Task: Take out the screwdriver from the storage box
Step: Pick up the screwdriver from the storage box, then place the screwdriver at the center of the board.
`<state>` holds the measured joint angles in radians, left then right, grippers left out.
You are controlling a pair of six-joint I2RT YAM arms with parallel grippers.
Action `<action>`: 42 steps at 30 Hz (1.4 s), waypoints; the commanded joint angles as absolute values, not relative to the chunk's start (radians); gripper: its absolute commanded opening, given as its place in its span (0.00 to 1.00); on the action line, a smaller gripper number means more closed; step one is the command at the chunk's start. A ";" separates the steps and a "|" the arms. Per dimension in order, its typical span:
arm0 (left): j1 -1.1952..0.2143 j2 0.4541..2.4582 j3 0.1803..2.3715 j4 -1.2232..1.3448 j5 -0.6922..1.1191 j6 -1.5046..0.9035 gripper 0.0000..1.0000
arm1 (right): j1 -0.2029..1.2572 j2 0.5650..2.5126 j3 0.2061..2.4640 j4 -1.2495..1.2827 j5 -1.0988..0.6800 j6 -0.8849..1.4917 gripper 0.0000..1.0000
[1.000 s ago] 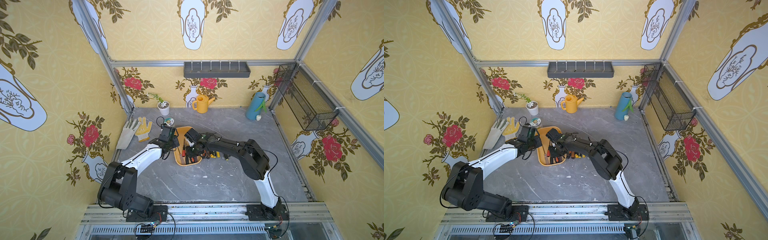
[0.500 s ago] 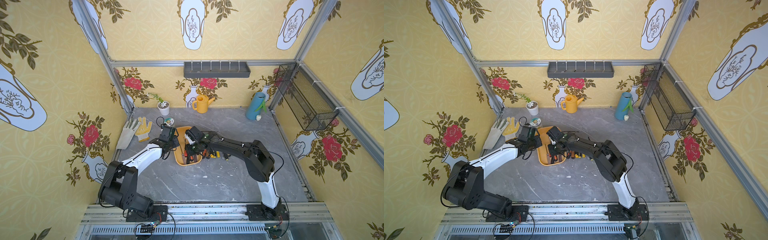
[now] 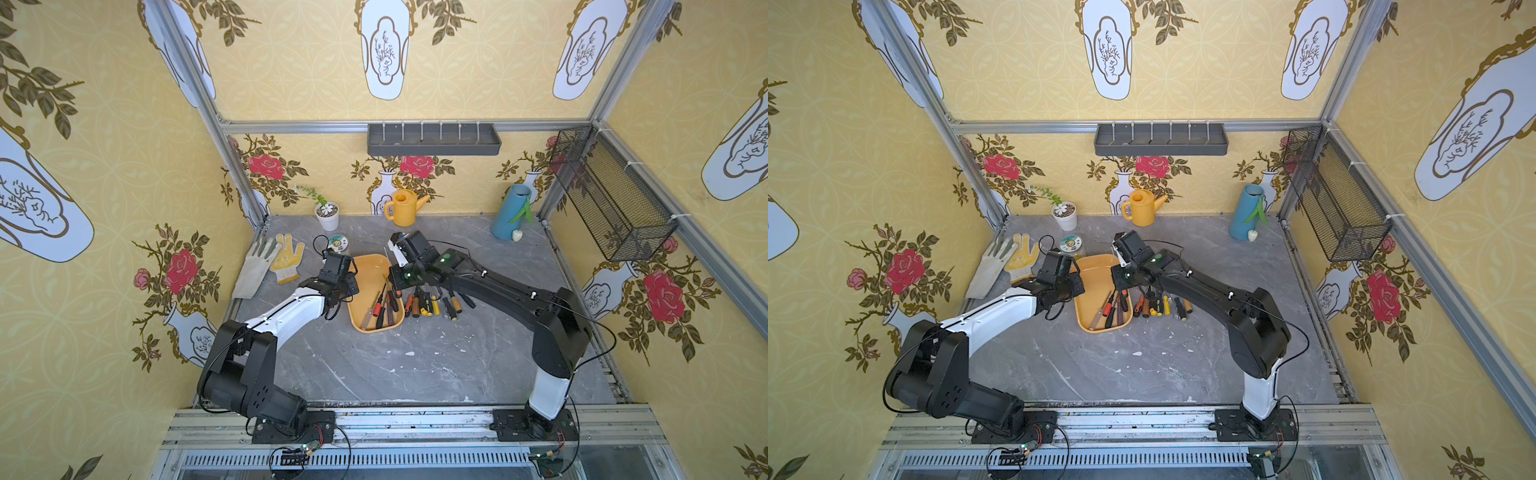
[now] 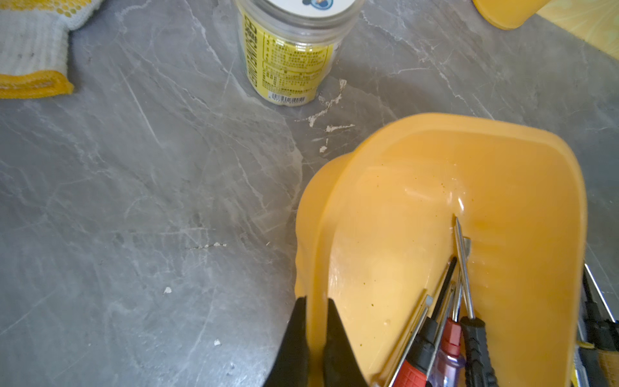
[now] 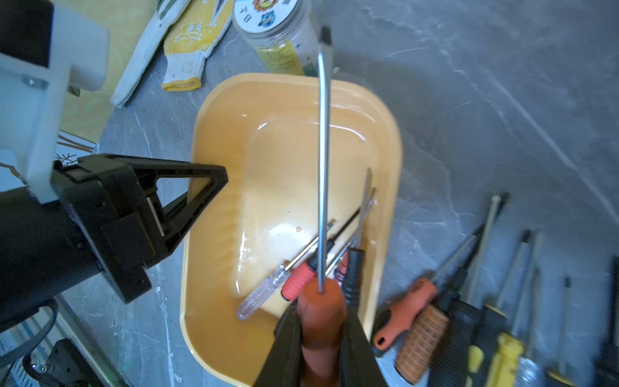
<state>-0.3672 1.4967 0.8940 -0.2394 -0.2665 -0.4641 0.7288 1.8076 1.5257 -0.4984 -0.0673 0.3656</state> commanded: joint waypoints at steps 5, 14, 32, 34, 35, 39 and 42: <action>-0.367 1.501 0.898 -0.195 -0.259 -0.468 0.00 | 0.594 1.720 1.448 -0.610 0.003 0.310 0.00; -0.367 1.494 0.898 -0.207 -0.265 -0.462 0.00 | 0.499 1.791 1.439 -0.803 0.122 0.229 0.00; -0.367 1.502 0.907 -0.215 -0.267 -0.459 0.00 | 0.492 1.937 1.405 -0.793 0.125 0.160 0.00; -0.367 1.501 0.905 -0.216 -0.269 -0.460 0.00 | 0.492 1.948 1.404 -0.793 0.124 0.158 0.00; -0.366 1.500 0.905 -0.216 -0.268 -0.461 0.00 | 0.494 1.956 1.406 -0.797 0.127 0.157 0.00; -0.367 1.500 0.900 -0.215 -0.270 -0.462 0.00 | 0.497 1.980 1.413 -0.811 0.135 0.152 0.01; -0.367 1.496 0.898 -0.215 -0.272 -0.462 0.00 | 0.502 1.989 1.413 -0.816 0.131 0.152 0.08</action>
